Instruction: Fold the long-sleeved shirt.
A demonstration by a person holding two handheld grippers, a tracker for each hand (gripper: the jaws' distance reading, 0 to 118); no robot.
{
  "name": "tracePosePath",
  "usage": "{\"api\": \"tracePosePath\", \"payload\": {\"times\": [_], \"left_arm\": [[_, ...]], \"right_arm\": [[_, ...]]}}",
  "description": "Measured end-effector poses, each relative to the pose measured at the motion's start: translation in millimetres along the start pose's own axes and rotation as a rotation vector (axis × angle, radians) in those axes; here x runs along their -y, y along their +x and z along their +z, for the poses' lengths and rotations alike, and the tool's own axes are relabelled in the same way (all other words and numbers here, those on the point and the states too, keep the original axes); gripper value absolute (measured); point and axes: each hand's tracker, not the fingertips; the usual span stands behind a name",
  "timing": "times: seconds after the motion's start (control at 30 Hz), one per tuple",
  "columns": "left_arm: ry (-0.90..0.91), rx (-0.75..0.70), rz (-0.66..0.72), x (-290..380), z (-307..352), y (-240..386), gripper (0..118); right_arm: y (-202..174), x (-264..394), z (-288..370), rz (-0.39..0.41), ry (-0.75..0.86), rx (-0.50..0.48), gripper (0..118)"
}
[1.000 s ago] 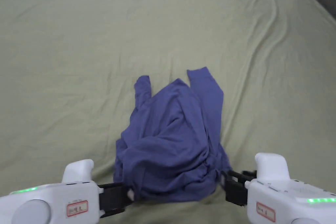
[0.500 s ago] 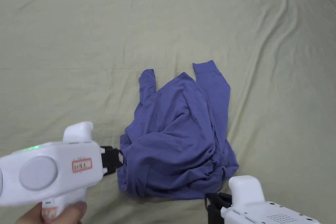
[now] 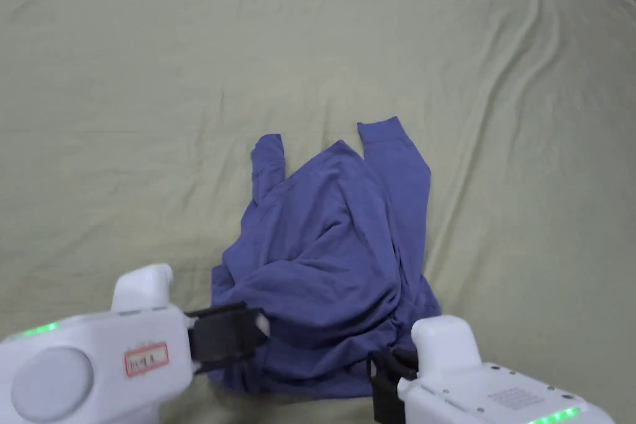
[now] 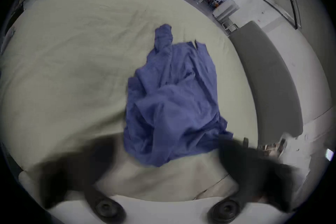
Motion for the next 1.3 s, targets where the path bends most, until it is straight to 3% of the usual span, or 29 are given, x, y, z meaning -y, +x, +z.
{"api": "tracePosePath", "payload": {"times": [0.03,0.07,0.13,0.23,0.27,0.3,0.33,0.37,0.47,0.57,0.67,0.7,0.77,0.8,0.87,0.97,1.0,1.03,1.1,1.13,1.17,1.2,1.23,1.3], "left_arm": [[-0.111,0.005,-0.012,22,0,0,117],[-0.016,0.018,-0.058,16,-6,4,118],[-0.079,-0.044,-0.047,25,-16,8,118],[-0.102,-0.019,-0.093,19,-36,10,117],[-0.117,-0.063,-0.129,19,-42,11,101],[-0.110,-0.107,-0.170,23,-46,15,11],[-0.075,-0.136,-0.187,24,-46,16,4],[-0.052,-0.223,-0.222,23,-45,17,4],[-0.051,-0.060,-0.174,27,-38,15,4],[-0.047,-0.117,-0.199,25,-36,18,4],[-0.041,-0.067,-0.144,22,-30,15,4],[-0.041,-0.061,-0.147,22,-25,15,4],[-0.032,-0.056,-0.155,21,-21,20,4],[-0.032,-0.053,-0.162,19,-20,22,4],[-0.028,-0.049,-0.171,20,-19,26,4],[-0.033,-0.045,-0.170,20,-20,26,4],[-0.037,-0.048,-0.172,20,-21,27,4],[-0.042,-0.054,-0.172,20,-22,26,4],[-0.047,-0.058,-0.168,21,-24,23,4],[-0.051,-0.058,-0.166,21,-25,21,4],[-0.055,-0.062,-0.163,21,-26,20,4],[-0.057,-0.064,-0.157,20,-27,18,4],[-0.058,-0.066,-0.147,20,-26,16,4],[-0.048,-0.072,-0.124,19,-23,16,4]], "right_arm": [[6,-13,-1,0.001,0.006,0.006,3],[11,-24,-2,0.007,0.011,0.016,3],[21,-51,-6,0.027,0.026,0.049,3],[33,-90,-14,0.042,0.045,0.048,3],[35,-102,-19,0.054,0.042,0.052,3],[37,-115,-26,0.072,0.031,0.064,3],[40,-127,-33,0.075,0.016,0.063,3],[43,-138,-41,0.077,0.002,0.064,3],[53,-169,-63,0.086,-0.013,0.070,3],[69,-211,-101,0.084,-0.057,0.042,3],[86,-260,-153,0.036,-0.152,-0.063,5],[91,-277,-174,0.016,-0.199,-0.077,20],[92,-301,-217,-0.024,-0.282,0.030,117],[90,-312,-219,-0.021,-0.164,0.042,116],[84,-327,-244,0.005,-0.238,0.118,114],[69,-308,-278,0.125,-0.356,0.198,114],[62,-304,-285,0.159,-0.390,0.234,108],[55,-299,-287,0.205,-0.398,0.257,94],[42,-304,-290,0.304,-0.363,0.290,89],[39,-304,-287,0.319,-0.362,0.286,80],[36,-304,-282,0.317,-0.365,0.267,52],[37,-306,-281,0.309,-0.357,0.240,10],[34,-305,-273,0.330,-0.326,0.241,4],[27,-296,-254,0.420,-0.283,0.260,4]]}}
